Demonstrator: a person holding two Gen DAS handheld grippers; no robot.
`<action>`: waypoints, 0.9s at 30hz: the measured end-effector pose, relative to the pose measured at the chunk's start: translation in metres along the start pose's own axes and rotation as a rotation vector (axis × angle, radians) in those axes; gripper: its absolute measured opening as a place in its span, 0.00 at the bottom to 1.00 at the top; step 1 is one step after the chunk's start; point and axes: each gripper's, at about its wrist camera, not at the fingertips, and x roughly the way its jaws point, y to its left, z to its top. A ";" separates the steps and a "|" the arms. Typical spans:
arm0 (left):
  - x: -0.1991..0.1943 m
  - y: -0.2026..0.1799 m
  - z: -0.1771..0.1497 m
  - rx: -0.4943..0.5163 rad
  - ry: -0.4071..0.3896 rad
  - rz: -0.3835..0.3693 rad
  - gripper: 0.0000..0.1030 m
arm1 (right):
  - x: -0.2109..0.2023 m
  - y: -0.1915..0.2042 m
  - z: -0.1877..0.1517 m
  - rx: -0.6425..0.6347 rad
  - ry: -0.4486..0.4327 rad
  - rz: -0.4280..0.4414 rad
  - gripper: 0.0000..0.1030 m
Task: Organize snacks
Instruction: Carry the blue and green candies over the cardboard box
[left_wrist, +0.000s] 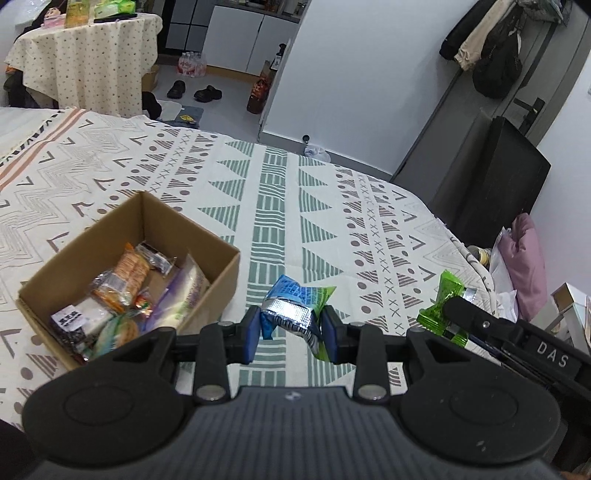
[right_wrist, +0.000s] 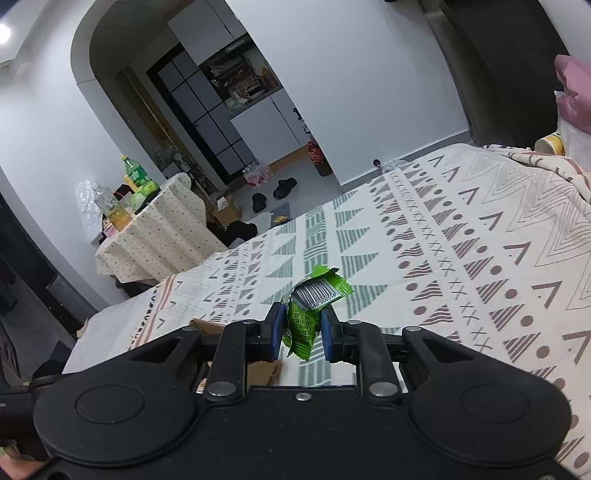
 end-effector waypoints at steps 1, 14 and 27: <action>-0.002 0.002 0.000 -0.001 -0.002 0.000 0.33 | 0.000 0.004 0.000 -0.004 0.000 0.001 0.21; -0.020 0.042 0.017 -0.049 -0.015 -0.010 0.33 | 0.011 0.045 -0.004 -0.028 0.010 0.027 0.20; -0.018 0.106 0.046 -0.121 -0.023 0.013 0.33 | 0.059 0.093 -0.019 -0.066 0.092 0.062 0.20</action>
